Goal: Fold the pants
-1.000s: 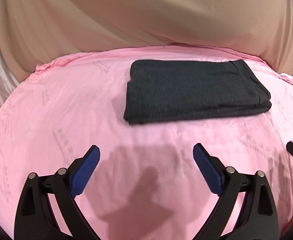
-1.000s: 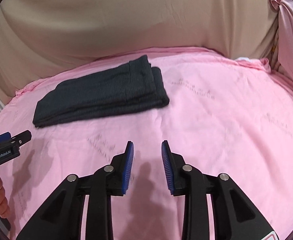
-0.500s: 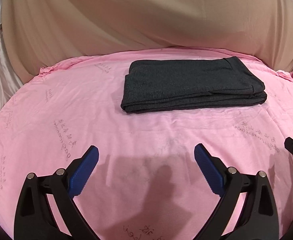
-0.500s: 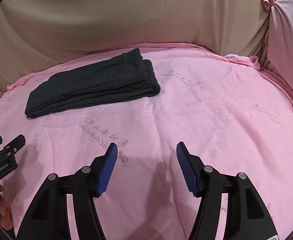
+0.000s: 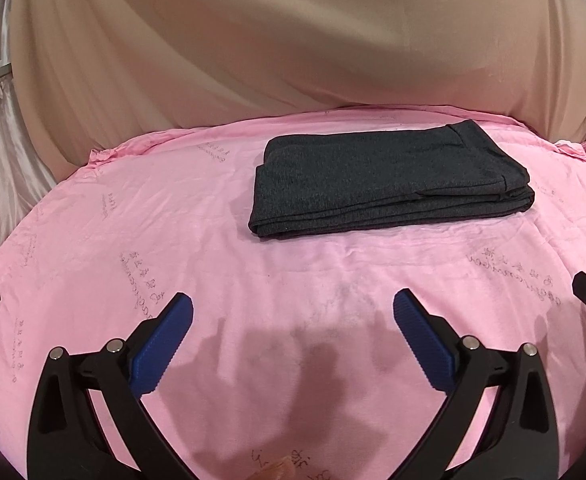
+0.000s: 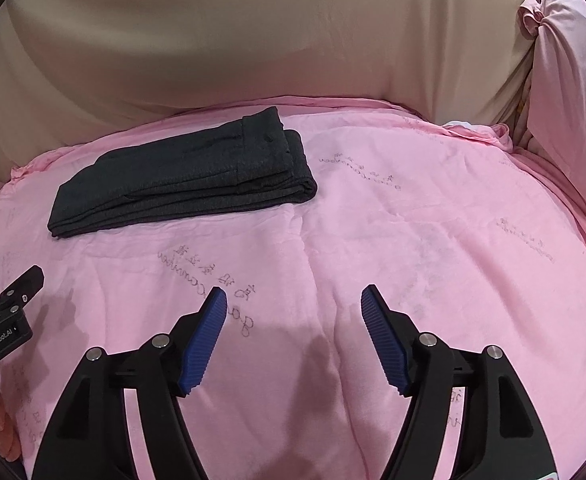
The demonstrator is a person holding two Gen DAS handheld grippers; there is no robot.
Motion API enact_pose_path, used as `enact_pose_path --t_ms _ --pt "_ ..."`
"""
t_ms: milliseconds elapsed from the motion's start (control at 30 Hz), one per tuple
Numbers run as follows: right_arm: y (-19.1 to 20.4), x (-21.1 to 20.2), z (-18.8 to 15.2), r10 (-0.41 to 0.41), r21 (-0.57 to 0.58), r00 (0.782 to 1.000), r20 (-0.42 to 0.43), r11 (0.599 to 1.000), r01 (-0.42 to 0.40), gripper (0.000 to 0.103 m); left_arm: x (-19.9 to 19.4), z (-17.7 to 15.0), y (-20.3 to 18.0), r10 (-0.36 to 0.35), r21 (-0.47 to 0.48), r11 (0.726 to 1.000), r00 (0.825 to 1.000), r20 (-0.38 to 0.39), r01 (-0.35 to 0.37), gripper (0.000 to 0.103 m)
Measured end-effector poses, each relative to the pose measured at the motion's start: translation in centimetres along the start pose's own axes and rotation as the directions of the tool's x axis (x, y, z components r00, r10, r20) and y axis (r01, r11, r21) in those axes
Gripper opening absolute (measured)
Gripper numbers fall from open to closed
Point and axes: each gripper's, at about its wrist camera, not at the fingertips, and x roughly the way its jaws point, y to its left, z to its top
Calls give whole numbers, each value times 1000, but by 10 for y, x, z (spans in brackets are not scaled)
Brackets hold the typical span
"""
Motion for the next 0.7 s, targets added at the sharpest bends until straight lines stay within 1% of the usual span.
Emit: enact_pose_path --t_ms 233,467,700 --pt "1 -1 1 1 -7 1000 5 1000 -1 69 0 1 0 3 -3 1000 1000 -5 -3 98" --pt "4 -4 -1 -4 -3 1000 14 1000 4 71 -1 1 0 -11 7 1000 1000 -2 11 98" --pt "8 -7 -1 -10 -8 1000 24 1000 10 73 -5 0 -1 -43 15 999 999 9 43 98"
